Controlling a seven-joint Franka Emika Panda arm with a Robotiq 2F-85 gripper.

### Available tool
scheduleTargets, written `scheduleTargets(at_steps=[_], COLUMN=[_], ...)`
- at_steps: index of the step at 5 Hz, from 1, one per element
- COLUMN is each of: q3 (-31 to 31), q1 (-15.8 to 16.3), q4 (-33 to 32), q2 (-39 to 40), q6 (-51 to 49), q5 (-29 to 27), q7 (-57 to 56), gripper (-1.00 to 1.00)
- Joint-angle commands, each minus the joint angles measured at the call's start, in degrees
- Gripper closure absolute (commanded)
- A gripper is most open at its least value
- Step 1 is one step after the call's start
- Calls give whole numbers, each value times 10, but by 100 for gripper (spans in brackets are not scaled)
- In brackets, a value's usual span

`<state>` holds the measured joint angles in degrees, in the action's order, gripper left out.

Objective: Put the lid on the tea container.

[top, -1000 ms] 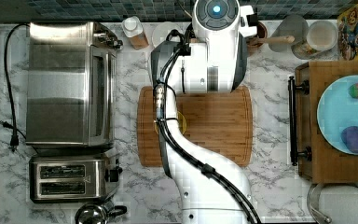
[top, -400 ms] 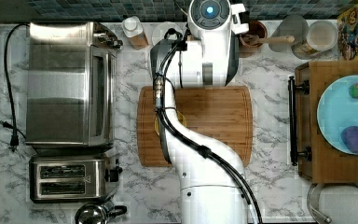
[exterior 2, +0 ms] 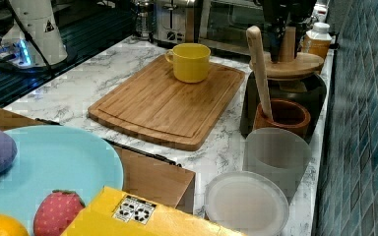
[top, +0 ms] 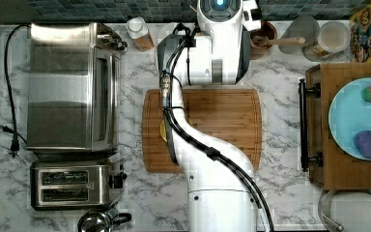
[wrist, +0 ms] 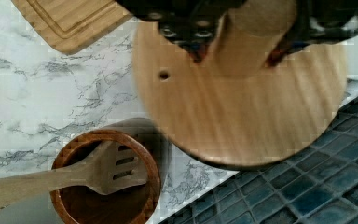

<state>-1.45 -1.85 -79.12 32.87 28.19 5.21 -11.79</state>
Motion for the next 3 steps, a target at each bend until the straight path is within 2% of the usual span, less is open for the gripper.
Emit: scheduleTargets(at_steps=[1,2,3], q3=[8,7,4], q1=[16,16,15], q4=[115,102,56], q2=[6,-2,-30], q6=[-9,-9,7], q5=[-6,-5,-2], q7=[26,29,33], gripper=[-100,-100,-100])
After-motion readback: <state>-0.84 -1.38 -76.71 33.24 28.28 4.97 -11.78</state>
